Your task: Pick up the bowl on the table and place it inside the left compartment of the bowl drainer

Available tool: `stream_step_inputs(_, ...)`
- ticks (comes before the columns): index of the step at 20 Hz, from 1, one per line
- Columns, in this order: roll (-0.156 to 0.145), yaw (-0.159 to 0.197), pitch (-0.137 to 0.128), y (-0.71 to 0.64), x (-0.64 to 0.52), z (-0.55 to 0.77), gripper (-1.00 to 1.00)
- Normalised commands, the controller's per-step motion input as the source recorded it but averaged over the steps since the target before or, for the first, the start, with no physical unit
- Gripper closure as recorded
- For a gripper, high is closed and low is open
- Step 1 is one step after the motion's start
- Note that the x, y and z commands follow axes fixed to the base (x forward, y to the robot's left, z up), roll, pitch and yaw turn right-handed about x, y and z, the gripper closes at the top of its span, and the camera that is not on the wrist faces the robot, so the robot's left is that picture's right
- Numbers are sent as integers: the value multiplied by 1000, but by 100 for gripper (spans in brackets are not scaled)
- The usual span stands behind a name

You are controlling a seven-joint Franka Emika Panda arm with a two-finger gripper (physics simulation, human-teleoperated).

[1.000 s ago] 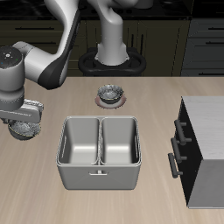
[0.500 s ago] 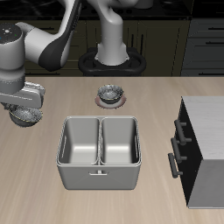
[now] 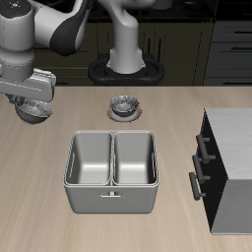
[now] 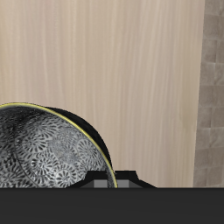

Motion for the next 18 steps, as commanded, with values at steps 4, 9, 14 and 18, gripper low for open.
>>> stream_step_inputs(4,-20,-14,-58,140,-187,590,100)
stream_step_inputs(9,-55,-25,-46,40,-174,456,100)
stream_step_inputs(14,7,26,-33,207,-62,228,100)
stream_step_inputs(18,-2,-4,-24,167,-76,213,100)
